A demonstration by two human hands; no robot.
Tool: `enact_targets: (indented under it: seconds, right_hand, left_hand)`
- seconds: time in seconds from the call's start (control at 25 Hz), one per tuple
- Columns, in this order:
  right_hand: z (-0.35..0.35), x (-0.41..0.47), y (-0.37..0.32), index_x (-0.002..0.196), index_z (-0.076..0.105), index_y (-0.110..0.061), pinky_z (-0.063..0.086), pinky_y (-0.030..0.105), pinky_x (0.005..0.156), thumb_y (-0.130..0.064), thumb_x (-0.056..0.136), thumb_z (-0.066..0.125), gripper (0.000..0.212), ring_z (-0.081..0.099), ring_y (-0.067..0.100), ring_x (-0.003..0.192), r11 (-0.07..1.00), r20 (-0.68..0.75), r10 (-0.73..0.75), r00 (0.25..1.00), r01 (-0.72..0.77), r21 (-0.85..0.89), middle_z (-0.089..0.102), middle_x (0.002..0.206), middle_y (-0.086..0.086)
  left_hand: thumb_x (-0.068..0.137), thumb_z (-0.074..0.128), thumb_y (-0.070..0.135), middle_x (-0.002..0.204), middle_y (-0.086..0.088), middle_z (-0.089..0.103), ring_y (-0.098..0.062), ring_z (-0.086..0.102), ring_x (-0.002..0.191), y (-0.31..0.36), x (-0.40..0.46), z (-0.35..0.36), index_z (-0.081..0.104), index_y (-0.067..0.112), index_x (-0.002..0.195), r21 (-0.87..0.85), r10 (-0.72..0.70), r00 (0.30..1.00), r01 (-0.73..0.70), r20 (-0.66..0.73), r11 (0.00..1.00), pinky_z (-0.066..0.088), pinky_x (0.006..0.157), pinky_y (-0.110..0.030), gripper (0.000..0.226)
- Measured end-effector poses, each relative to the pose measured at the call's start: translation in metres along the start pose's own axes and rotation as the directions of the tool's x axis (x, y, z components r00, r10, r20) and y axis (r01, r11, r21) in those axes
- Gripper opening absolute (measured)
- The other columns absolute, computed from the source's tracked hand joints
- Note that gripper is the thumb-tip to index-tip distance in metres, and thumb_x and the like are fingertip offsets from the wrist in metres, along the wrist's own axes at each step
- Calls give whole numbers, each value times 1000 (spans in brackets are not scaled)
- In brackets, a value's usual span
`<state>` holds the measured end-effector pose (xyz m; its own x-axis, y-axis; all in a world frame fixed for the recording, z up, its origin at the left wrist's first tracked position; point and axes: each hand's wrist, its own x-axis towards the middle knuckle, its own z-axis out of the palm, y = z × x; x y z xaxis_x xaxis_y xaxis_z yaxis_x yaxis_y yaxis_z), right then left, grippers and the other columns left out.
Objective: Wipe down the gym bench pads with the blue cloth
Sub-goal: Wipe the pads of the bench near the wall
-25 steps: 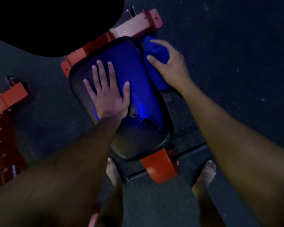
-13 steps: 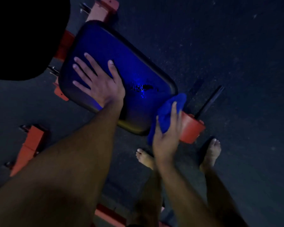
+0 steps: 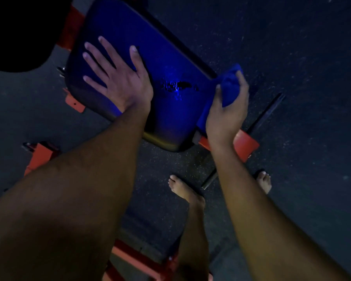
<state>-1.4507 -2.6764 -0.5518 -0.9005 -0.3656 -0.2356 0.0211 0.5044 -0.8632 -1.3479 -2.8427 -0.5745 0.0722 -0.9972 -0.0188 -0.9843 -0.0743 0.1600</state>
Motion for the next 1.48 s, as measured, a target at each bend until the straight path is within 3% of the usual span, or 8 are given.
enact_targets:
  seconds: [0.2,0.32,0.6,0.8,0.96,1.16,1.32,1.48]
  right_hand:
    - [8,-112,3,156,21,-14,26,33,119,-18,94,61,74,27,20,143,990,72,117,990,-111,-82,26,157,14]
    - [24,-174,-12,157,0,-40,25,45,120,-14,93,59,91,10,15,149,931,192,361,913,-364,-17,3,162,-7]
    - [10,-84,-9,156,25,-12,20,17,115,-9,92,62,74,31,13,138,988,6,149,989,-149,-28,34,152,11]
    - [7,16,-5,152,33,-11,26,-2,98,-15,94,61,64,36,-3,124,998,-24,54,998,-53,22,37,147,-8]
    - [-3,-62,-14,156,23,-17,29,21,116,-16,95,61,72,30,9,140,991,124,92,988,-78,-113,27,158,4]
    - [-44,-137,4,147,25,-50,37,24,108,-43,92,63,66,39,-27,117,931,410,364,837,-346,-120,41,138,-39]
    - [-59,-27,-7,131,43,-52,41,3,89,-42,84,68,54,52,-15,113,978,196,193,962,-204,41,50,128,-34]
    - [-17,118,-62,138,41,-25,40,20,105,-33,86,71,60,48,1,121,953,441,-154,884,251,-170,48,134,-11]
  left_hand:
    - [104,14,62,173,-10,1,-27,-2,159,1,1,-5,9,20,165,39,-18,1000,17,16,999,-3,125,-59,74]
    - [105,16,60,173,-10,2,-27,-1,159,1,-1,-3,10,20,165,49,-7,1000,6,15,999,-4,125,-59,73]
    - [106,18,58,172,-11,4,-28,0,159,2,0,-3,12,19,165,45,-11,1000,11,-5,999,-4,125,-59,71]
    - [102,13,62,172,-11,10,-28,6,159,0,2,1,17,19,164,64,-1,998,5,-62,998,0,125,-59,75]
    - [102,13,63,172,-9,8,-28,4,159,5,1,-7,16,21,165,37,-28,1000,28,-2,999,-2,125,-58,75]
    - [104,14,62,172,-10,8,-28,4,159,3,0,-5,16,21,165,30,-20,1000,20,-2,999,-2,125,-59,73]
    - [104,12,64,172,-11,10,-30,6,159,1,1,-6,16,20,164,29,-11,1000,12,-25,1000,1,125,-61,74]
    - [104,8,63,172,-11,7,-30,4,159,1,4,-6,14,19,165,32,-11,1000,11,20,999,3,125,-62,75]
